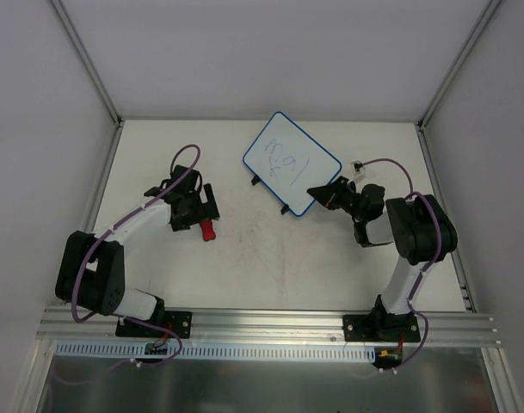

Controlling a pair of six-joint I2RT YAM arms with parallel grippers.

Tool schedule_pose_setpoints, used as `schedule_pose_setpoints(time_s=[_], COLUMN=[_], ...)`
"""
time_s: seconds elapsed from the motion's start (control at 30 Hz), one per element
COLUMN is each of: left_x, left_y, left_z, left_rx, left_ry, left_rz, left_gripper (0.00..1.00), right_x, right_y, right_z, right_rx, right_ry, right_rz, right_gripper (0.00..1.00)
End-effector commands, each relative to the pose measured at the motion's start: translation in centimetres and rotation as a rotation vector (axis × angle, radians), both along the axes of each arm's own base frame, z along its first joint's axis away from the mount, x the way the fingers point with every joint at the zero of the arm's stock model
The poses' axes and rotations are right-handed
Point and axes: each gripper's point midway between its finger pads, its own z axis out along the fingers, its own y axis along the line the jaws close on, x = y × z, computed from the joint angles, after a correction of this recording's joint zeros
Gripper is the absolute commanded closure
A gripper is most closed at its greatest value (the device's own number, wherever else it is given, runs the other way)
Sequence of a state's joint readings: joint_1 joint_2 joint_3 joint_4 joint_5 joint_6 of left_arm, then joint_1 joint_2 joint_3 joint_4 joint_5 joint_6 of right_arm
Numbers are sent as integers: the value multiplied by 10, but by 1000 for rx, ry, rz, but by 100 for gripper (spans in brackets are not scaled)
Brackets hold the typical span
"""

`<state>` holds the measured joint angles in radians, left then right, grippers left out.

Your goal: Erase the whiteboard

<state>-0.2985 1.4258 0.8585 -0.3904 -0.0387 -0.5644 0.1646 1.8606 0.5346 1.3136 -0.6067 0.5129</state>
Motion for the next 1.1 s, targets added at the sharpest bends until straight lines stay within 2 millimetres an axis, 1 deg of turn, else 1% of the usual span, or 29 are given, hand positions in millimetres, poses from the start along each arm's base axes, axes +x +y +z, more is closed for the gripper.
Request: schedule_pose_setpoints(time_s=[0.0, 0.03, 0.07, 0.13, 0.2, 0.37, 0.43, 0.63, 0.77, 0.83, 0.93, 1.07], left_x=[5, 4, 7, 8, 8, 5, 4, 2, 2, 3, 3, 5], left_y=[6, 7, 8, 6, 4, -1, -2, -7, -8, -9, -10, -11], left_z=[10, 8, 7, 5, 4, -3, -5, -9, -15, -17, -21, -26], left_rx=[71, 79, 87, 93, 87, 103, 110, 132, 144, 147, 152, 160], left_ry=[-6, 3, 11, 26, 45, 78, 88, 100, 116, 123, 134, 145], left_rz=[-15, -15, -24, -35, -44, -50, -50, -56, -40, -40, -25, -9], left_gripper=[5, 8, 19, 25, 29, 29, 26, 26, 28, 33, 37, 38], right_x=[14, 14, 14, 14, 14, 14, 14, 14, 13, 14, 14, 14], right_y=[2, 2, 2, 2, 2, 2, 2, 2, 3, 3, 2, 1], right_z=[44, 43, 42, 43, 44, 43, 42, 42, 42, 42, 42, 41], right_rx=[18, 18, 16, 17, 17, 18, 16, 13, 14, 14, 16, 18], right_ry=[-240, -238, -238, -241, -242, -240, -236, -241, -240, -240, -238, -234], right_rz=[-1, -3, -1, -1, -1, 0, 0, 2, 4, 2, 0, 0], right_gripper=[100, 100, 100, 100, 100, 100, 100, 100, 100, 100, 100, 100])
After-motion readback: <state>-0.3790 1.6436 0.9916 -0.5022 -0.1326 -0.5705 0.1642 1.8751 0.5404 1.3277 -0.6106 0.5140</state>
